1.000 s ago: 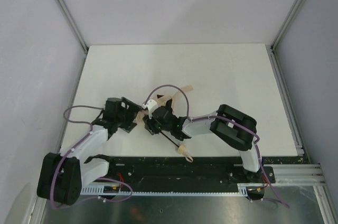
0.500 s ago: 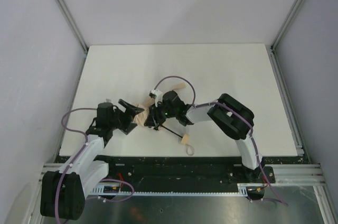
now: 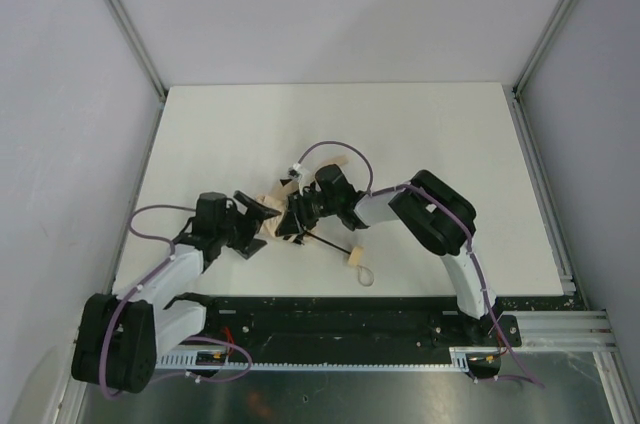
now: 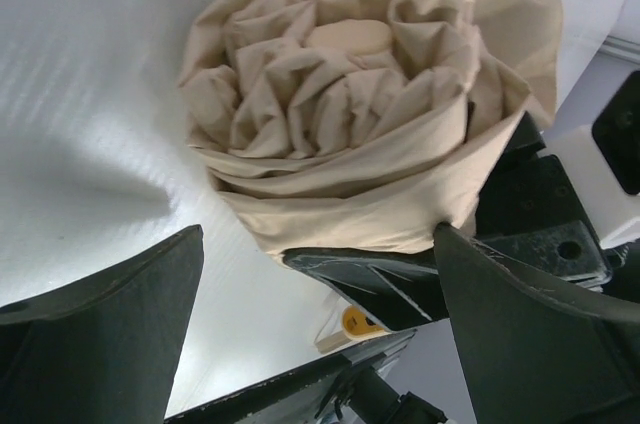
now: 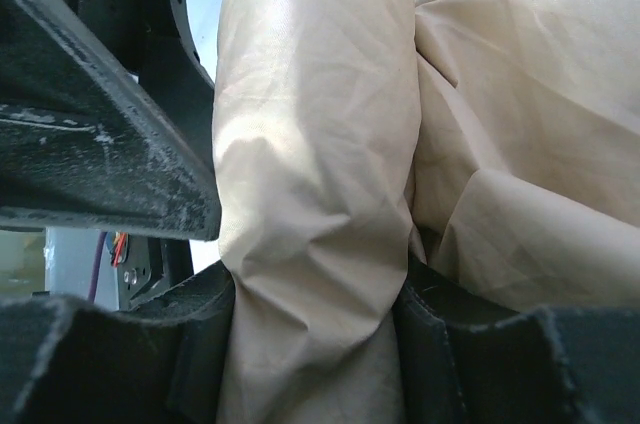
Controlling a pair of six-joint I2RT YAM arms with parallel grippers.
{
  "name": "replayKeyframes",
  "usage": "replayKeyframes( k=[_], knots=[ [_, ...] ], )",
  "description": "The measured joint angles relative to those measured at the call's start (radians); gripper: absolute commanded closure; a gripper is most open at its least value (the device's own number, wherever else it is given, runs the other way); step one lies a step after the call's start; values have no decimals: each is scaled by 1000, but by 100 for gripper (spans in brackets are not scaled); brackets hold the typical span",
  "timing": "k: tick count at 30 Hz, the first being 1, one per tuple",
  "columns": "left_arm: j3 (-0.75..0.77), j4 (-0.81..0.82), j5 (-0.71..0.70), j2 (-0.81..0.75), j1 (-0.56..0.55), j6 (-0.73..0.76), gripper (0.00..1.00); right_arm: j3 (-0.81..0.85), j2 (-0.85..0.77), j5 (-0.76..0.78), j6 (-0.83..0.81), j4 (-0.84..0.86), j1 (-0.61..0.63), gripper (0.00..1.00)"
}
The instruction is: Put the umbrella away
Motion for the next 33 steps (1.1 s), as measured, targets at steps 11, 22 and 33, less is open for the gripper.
replayKeyframes(
  k=[11, 22, 33],
  knots=[
    [8, 31, -154, -80, -58, -140, 1, 3, 6, -23, 9, 7, -6, 100],
    [63, 15, -221, 97, -85, -178, 1, 11, 6, -24, 10, -9, -7, 100],
    [143, 46, -304, 273, -130, -135, 31, 18, 10, -60, 3, -18, -23, 100]
  ],
)
